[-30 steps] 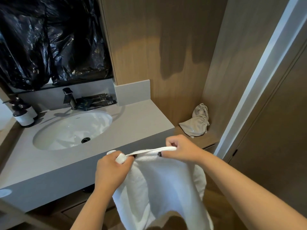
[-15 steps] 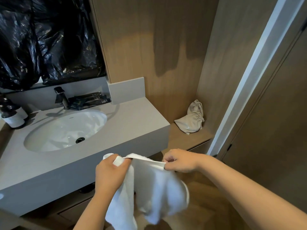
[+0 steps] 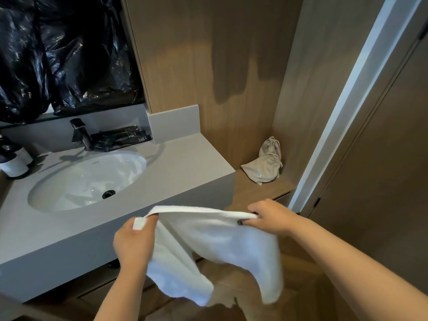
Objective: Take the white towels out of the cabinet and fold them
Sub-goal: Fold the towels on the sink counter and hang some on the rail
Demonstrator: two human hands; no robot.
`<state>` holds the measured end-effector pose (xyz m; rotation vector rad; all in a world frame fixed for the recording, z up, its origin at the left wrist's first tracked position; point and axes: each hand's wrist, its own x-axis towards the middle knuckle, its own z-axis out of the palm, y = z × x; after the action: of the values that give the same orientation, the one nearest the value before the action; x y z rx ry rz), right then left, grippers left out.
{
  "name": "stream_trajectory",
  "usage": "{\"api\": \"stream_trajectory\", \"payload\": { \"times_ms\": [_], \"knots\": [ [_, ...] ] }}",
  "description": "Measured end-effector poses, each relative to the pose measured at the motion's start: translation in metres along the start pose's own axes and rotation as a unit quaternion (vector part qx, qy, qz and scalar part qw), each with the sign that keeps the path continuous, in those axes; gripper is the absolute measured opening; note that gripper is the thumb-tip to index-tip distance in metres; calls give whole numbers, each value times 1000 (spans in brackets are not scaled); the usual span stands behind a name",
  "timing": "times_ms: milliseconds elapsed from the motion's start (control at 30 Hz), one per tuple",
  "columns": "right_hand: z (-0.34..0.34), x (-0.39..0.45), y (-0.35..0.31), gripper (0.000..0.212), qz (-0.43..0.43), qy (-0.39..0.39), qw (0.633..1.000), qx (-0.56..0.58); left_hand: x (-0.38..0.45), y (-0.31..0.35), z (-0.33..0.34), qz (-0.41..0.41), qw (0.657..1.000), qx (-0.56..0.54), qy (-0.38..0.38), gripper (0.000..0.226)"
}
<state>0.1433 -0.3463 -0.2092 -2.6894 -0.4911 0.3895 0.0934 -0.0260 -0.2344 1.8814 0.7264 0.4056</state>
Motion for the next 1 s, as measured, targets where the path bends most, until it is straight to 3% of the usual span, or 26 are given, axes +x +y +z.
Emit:
{"api": "stream_trajectory", "payload": {
  "times_ms": [67,200,400,467,633,767,900,1000],
  "knots": [
    [-2,-2,19,27,63,26,997,20,7,-4,-4,-10,1000,-14,13,43],
    [10,-6,38,24,144,51,986,73,7,-3,-1,11,1000,-15,-6,42],
    [-2,-8,45,35,216,103,971,-9,22,-8,-1,-46,997,-54,21,44],
    [-7,-11,49,33,226,103,968,23,26,-11,-2,-67,995,-66,22,40],
    [-4,-9,31,12,209,97,955,185,20,3,8,-73,994,-67,-46,37],
    [-2,-12,-9,50,156,63,950,262,-3,24,24,-54,989,-83,-108,30],
    [-6,-16,-53,47,86,-7,884,458,-21,37,32,13,971,-123,-205,28],
    [-14,-21,-75,31,57,-21,864,499,-32,50,33,19,960,-167,-225,15]
  ]
}}
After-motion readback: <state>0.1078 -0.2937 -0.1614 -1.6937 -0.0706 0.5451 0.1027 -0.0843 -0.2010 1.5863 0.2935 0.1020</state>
